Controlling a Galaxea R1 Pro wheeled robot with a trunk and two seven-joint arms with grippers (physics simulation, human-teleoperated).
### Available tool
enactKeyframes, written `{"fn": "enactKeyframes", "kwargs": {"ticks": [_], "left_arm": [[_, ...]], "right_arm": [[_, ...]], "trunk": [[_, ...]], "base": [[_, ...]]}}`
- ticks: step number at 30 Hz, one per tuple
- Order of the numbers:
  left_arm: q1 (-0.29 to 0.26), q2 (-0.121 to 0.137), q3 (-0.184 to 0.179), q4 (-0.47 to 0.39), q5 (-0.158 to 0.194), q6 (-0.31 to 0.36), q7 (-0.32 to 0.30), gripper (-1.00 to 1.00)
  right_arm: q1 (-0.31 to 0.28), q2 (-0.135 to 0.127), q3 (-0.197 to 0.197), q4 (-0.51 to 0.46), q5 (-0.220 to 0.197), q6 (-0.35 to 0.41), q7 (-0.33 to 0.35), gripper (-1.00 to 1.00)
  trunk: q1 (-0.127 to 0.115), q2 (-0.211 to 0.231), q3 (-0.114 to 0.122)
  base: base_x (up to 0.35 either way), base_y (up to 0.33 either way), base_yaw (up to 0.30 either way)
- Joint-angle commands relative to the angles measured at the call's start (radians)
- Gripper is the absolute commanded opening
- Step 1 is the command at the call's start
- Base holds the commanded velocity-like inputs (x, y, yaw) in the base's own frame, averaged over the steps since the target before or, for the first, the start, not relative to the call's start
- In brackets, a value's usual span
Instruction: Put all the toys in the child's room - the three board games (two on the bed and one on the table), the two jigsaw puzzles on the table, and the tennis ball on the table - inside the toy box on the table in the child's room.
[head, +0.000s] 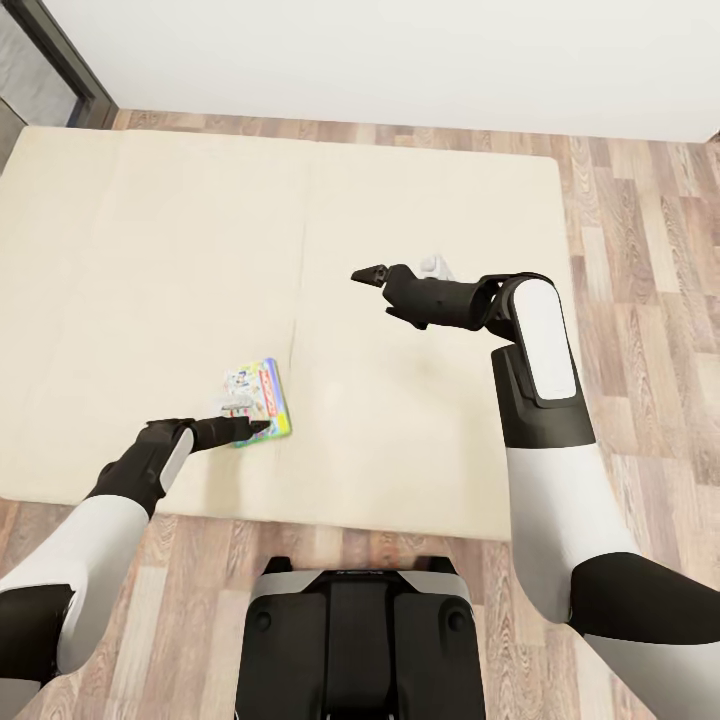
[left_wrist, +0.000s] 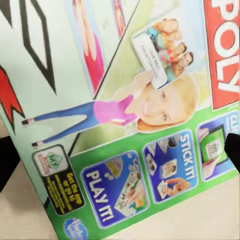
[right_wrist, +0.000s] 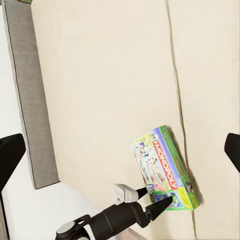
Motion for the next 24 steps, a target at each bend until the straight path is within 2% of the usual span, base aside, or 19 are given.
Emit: {"fn": "enactKeyframes", "kwargs": {"ticks": [1, 9, 18, 24], "left_arm": [[0.000, 0.000, 0.002, -0.001, 0.010, 0.010, 0.000, 1.00], [0.000, 0.000, 0.001, -0.002, 0.010, 0.009, 0.000, 1.00], [0.000, 0.000, 0.000, -0.006, 0.010, 0.009, 0.000, 1.00], [0.000, 0.000, 0.000, -0.006, 0.010, 0.009, 0.000, 1.00]], "right_arm": [[-0.001, 0.000, 0.000, -0.001, -0.009, 0.001, -0.010, 1.00], [-0.001, 0.000, 0.000, -0.002, -0.009, 0.001, -0.010, 1.00], [-0.001, 0.000, 0.000, -0.002, -0.009, 0.001, -0.010, 1.00], [-0.001, 0.000, 0.000, -0.002, -0.009, 0.001, -0.010, 1.00]], "trunk": [[0.001, -0.002, -0.001], [0.001, -0.002, -0.001], [0.001, -0.002, 0.006], [0.001, -0.002, 0.008]], "base": [[0.000, -0.210, 0.000], [0.000, -0.114, -0.003], [-0.026, -0.038, -0.141], [-0.027, -0.035, -0.044]]}}
